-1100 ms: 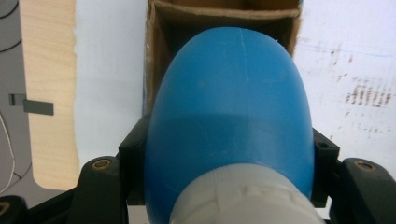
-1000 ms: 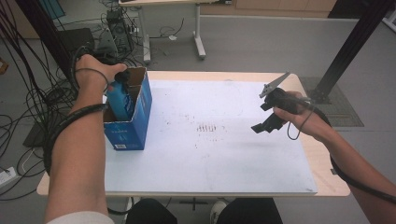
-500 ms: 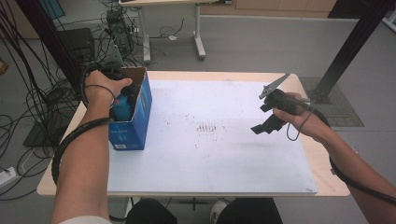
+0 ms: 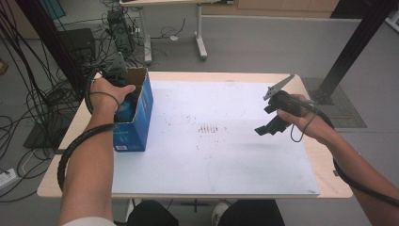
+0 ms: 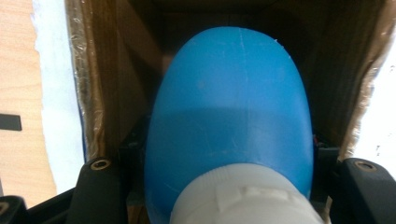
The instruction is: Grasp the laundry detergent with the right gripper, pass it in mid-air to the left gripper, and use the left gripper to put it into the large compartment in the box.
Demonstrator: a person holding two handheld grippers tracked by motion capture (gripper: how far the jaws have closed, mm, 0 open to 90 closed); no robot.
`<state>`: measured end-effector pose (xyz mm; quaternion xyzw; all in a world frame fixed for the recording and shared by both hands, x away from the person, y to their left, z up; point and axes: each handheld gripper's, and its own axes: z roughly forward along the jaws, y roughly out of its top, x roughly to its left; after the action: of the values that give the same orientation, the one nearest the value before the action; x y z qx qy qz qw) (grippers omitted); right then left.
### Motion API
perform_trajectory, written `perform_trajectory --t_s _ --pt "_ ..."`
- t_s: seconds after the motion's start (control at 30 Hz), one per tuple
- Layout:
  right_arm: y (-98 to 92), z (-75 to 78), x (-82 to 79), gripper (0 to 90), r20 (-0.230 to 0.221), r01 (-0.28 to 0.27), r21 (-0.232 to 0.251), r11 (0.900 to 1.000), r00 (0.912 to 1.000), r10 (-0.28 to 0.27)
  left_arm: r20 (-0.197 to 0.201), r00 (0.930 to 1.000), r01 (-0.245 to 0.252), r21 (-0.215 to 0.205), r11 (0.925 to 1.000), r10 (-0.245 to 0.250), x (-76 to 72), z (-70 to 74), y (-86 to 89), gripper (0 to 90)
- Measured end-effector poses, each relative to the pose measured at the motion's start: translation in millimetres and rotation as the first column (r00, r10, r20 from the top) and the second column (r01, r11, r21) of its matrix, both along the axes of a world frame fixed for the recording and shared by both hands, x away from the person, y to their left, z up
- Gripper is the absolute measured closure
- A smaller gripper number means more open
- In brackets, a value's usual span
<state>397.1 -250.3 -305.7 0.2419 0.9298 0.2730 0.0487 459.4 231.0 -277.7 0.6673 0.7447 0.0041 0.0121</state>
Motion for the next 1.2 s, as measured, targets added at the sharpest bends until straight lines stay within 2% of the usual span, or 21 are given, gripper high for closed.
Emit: perform_trajectory --t_s 0.23,0.73,1.2 --pt "-2.4 -1.8 0.4 0.3 -0.004 0.006 0.003 1.000 1.0000 -0.006 0.003 0.9999 0.010 0.007 0.9999 -0.010 -0.8 -7.6 1.5 37.0" --pt "-4.3 -0.1 -0.5 0.4 0.007 0.013 0.004 1.000 0.9999 -0.013 0.018 0.9997 0.014 0.006 0.9999 -0.014 -3.8 -8.8 2.2 37.0" --pt "-6.2 2.2 -0.4 0.4 0.010 0.019 -0.013 1.000 0.9998 -0.019 0.028 0.9996 0.011 0.005 0.9999 -0.011 -4.7 -9.3 2.6 36.7"
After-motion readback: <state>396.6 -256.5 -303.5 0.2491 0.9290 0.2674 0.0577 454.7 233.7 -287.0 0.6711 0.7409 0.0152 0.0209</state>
